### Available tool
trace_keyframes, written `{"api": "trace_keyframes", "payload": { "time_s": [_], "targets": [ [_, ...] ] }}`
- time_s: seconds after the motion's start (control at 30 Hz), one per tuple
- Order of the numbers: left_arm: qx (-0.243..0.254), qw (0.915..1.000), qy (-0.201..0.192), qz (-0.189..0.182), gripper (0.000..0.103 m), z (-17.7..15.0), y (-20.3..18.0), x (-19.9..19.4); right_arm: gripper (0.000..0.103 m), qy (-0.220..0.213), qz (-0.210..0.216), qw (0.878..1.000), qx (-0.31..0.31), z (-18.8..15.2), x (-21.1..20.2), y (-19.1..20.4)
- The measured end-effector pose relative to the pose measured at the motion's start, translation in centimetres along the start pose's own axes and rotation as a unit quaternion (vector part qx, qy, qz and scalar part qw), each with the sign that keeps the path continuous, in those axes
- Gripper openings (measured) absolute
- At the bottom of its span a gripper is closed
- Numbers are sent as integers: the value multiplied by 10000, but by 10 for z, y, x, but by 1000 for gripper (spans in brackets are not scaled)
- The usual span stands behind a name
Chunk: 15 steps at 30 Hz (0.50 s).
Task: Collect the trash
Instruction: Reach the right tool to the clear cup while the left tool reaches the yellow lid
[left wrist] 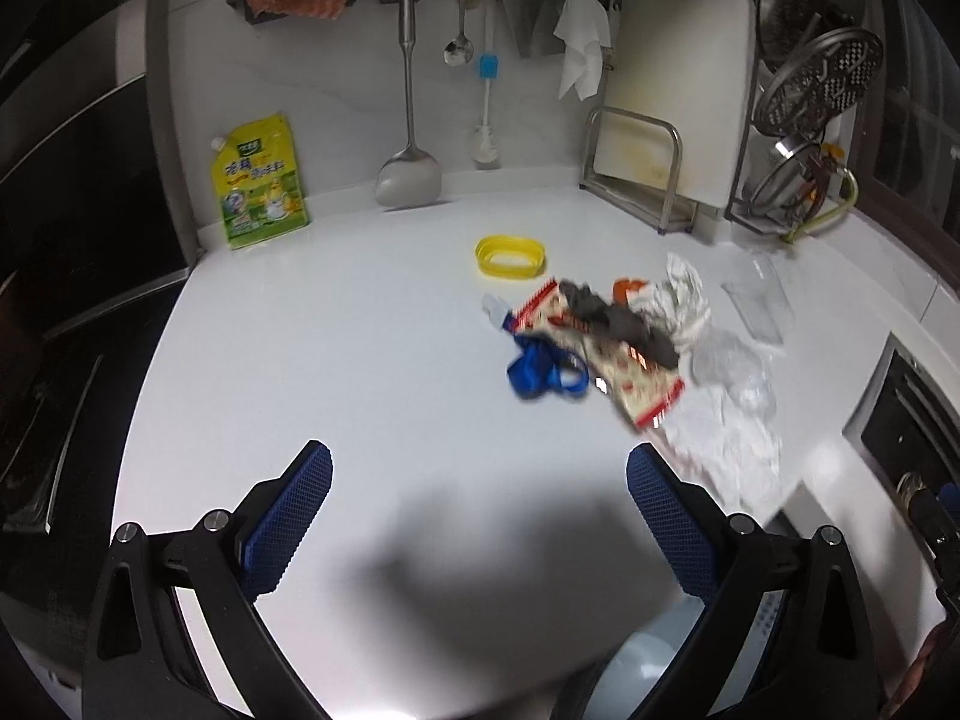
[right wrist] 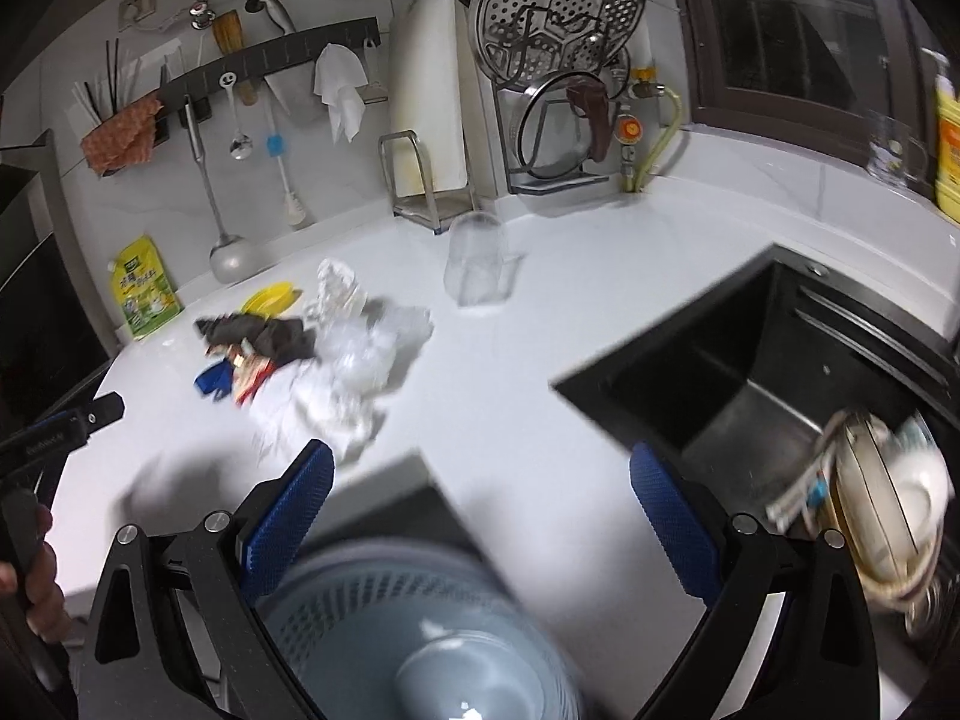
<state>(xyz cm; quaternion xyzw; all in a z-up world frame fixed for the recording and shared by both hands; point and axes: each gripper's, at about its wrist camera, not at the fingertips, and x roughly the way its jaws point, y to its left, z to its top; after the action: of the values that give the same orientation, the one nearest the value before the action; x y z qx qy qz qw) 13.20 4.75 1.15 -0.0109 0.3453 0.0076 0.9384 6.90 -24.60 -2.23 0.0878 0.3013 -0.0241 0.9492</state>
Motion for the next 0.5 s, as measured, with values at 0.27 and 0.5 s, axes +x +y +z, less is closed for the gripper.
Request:
{"api": "trace_keyframes", "payload": {
  "time_s": [0.27, 0.5],
  "targets": [
    [19, 10000, -68, -57, 97, 70, 3, 53, 95, 112, 67, 9999, 0, 82, 70, 1],
    [144, 9998, 63, -96, 97, 107, 3, 112, 95, 666, 11, 9977, 100, 129, 152, 1]
  ]
}}
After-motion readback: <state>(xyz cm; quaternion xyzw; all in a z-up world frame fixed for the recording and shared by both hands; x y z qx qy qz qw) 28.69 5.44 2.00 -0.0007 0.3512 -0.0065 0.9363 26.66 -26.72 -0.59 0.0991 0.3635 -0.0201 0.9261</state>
